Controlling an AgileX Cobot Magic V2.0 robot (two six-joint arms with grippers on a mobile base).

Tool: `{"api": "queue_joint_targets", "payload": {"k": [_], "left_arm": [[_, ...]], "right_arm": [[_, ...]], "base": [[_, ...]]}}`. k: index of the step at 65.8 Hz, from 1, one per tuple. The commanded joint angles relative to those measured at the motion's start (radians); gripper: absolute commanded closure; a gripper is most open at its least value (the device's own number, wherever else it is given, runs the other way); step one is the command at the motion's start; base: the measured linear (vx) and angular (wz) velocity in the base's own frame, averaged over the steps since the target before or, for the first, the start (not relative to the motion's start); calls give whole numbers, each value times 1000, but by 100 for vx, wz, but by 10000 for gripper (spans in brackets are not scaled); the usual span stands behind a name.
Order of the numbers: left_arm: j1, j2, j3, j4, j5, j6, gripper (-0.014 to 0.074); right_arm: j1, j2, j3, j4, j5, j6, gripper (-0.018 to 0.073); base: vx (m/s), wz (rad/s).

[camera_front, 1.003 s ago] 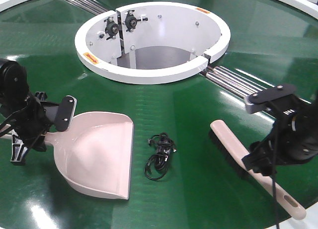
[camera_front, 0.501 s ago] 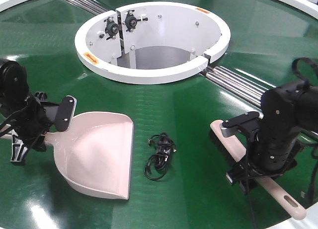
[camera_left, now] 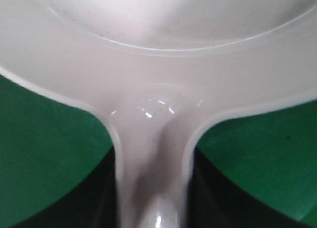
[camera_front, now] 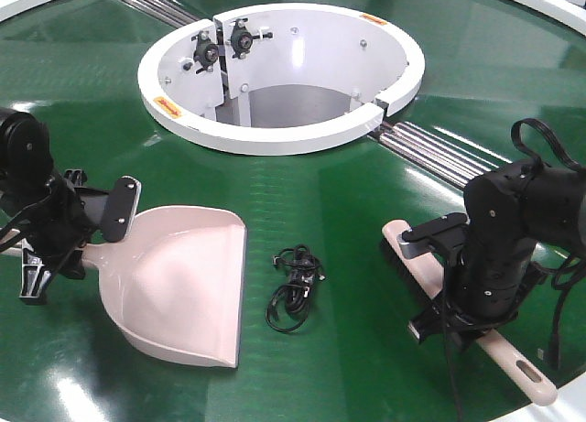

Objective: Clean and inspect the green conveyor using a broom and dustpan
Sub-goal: 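Grasp the pink brush handle with the right gripper, then sweep the black cables into the dustpan with the held brush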

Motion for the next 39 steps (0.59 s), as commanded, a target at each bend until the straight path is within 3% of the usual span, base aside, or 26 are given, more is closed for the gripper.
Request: {"api": "queue_joint_targets", "payload": {"k": [1,19,39], "left_arm": [[-7,-42,-31,-7,-1,-8,603],[-7,-42,-31,-7,-1,-8,603],[-7,-42,-31,-7,-1,-8,603]], "right_arm": [[2,-74,-39,-5,1,22,573],[30,-143,-119,66,60,92,565],[163,-58,-245,63,210,230,564]], "base": [[0,0],[0,0],[0,0]]}}
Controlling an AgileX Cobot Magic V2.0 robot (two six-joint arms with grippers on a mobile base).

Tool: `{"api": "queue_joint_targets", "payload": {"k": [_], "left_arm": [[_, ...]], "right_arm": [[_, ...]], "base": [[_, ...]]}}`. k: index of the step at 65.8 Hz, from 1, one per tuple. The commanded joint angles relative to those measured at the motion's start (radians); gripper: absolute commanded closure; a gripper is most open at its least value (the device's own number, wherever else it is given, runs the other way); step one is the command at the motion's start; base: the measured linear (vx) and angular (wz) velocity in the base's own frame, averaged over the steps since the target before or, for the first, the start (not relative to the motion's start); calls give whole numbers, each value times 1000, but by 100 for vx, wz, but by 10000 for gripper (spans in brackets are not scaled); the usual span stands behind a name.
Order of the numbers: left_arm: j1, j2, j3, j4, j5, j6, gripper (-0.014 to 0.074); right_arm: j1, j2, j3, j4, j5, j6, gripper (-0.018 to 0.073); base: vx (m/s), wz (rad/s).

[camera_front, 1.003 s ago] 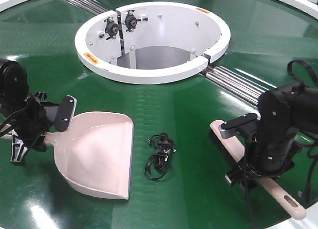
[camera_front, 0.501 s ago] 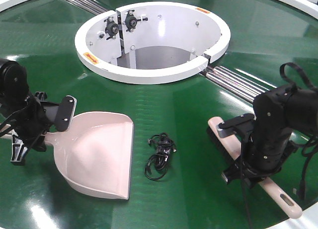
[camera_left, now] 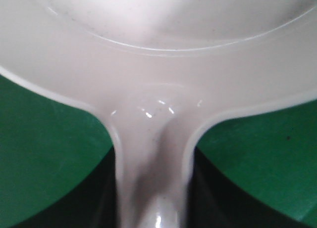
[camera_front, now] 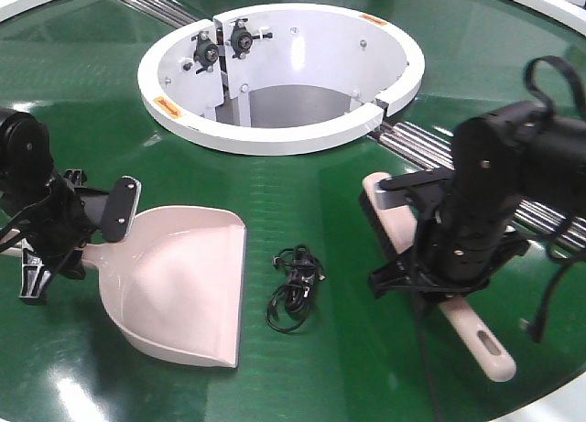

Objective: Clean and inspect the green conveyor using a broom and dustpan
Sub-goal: 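Sweep the black cables into the dustpan with the held brush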

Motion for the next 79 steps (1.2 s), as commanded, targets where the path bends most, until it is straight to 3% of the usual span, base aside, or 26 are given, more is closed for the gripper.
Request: {"api": "queue_joint_targets", "payload": {"k": [1,22,37,61,79], "left_arm": [[-7,-42,-31,-7,-1,-8,603],[-7,-42,-31,-7,-1,-8,603],[-7,-42,-31,-7,-1,-8,603],[-7,-42,-31,-6,-1,-8,603],[-7,-42,-31,-6,-1,-8,603]], "right_arm": [[42,5,-66,-7,58,56,564],[119,127,-111,9,105,177,564],[154,193,-176,78,105,222,564],[206,308,-216,237,105,190,564],[313,447,-462,346,105,128,564]], "base": [[0,0],[0,0],[0,0],[0,0],[0,0]]}}
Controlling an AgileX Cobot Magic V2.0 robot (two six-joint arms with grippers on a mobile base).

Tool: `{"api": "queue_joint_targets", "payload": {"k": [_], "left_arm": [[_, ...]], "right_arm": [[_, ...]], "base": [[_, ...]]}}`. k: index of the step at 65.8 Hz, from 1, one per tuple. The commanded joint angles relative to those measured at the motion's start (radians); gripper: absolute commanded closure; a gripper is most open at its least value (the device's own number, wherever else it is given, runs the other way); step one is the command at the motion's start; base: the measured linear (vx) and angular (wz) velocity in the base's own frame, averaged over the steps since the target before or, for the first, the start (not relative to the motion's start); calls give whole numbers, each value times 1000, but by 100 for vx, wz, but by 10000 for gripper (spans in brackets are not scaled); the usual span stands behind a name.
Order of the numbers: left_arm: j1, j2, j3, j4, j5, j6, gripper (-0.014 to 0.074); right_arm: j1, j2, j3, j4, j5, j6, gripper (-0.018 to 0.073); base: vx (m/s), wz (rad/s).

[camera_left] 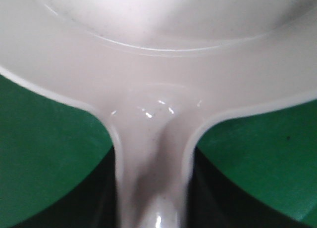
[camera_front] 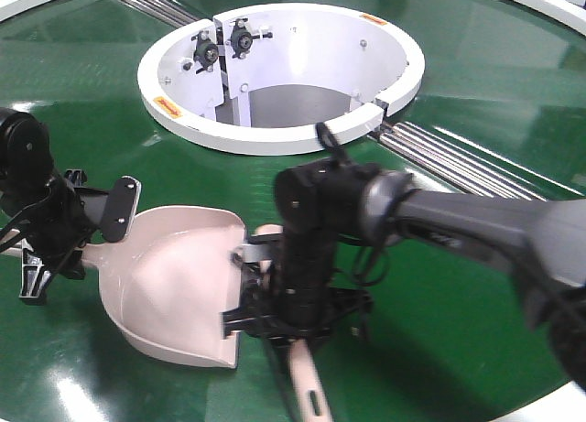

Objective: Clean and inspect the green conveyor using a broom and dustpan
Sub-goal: 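Sweep the black cables into the dustpan with the held brush, then return the brush to its spot on the belt with the right gripper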

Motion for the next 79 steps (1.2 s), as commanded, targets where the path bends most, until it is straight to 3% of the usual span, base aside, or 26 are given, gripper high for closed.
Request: {"api": "queue_joint_targets", "payload": {"k": [1,9,28,47,58,79], "left_arm": [[-7,-42,-31,-9,-1,-7,603],[-7,-42,-31,-9,-1,-7,603],[-7,-42,-31,-9,-1,-7,603],[-7,-42,-31,-9,-1,-7,603],[-7,-42,-31,-9,-1,-7,603],[-7,-42,-31,-9,-1,-7,603]], "right_arm": [[49,14,-135,104,61,-70,564],[82,71,-257,149,61,-97,564],[92,83,-406,131,61,-97,564],[60,11,-404,0,61,-111,564],[-9,-86,-301,-55,61,-141,564],[-223,-299,-1,-107,61,-282,564]], "base": [[0,0],[0,0],[0,0],[0,0],[0,0],[0,0]]}}
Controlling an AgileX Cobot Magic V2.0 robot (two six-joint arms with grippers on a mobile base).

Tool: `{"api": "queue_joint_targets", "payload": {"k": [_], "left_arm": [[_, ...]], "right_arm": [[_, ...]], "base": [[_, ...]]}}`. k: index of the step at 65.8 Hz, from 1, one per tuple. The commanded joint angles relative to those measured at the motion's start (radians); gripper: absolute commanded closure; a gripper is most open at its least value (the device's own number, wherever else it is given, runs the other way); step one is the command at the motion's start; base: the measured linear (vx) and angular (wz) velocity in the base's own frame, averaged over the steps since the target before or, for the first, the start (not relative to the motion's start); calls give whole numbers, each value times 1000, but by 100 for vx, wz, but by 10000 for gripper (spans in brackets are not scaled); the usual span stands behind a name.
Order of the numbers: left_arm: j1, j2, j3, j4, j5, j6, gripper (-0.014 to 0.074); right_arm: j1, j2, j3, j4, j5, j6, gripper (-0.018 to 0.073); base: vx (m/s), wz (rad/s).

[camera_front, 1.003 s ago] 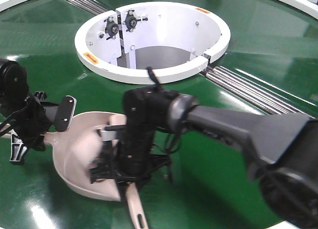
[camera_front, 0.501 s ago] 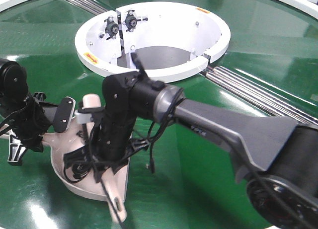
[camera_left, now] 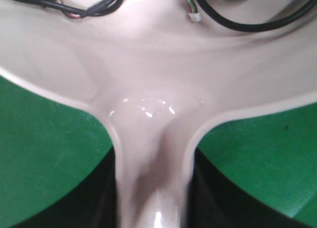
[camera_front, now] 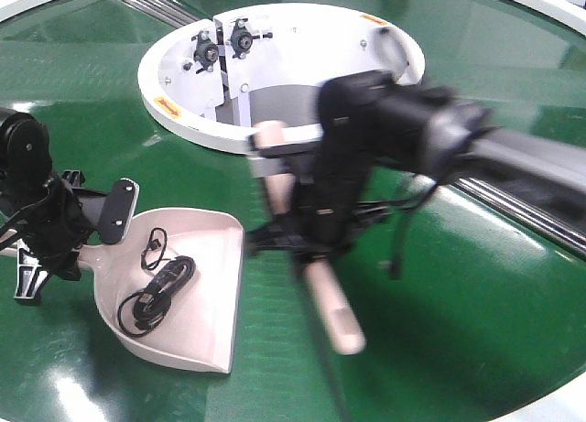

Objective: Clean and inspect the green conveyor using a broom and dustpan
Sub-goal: 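Return the brush to its spot on the belt with the right gripper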

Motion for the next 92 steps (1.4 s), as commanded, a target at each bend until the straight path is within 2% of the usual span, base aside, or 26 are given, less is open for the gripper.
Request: {"api": "queue_joint_targets", "payload": {"k": [1,12,22,37,92], "left_arm": [[-7,-42,-29,-24,-13,-13,603],[-7,-42,-29,-25,-13,-13,603],[-7,-42,-29,-25,-13,-13,603],[-7,-42,-29,-25,-13,-13,603],[-7,-42,-29,-25,-22,-13,603]], "right_arm": [[-75,-126,60,-18,57,-65,564],[-185,-184,149,-79,57,-90,564],[-237,-192,215,-141,57,-91,564],[-241,-173,300,-191,57,-103,564],[-256,-64,312,-170,58,-125,547]], "base": [[0,0],[0,0],[0,0],[0,0],[0,0]]}}
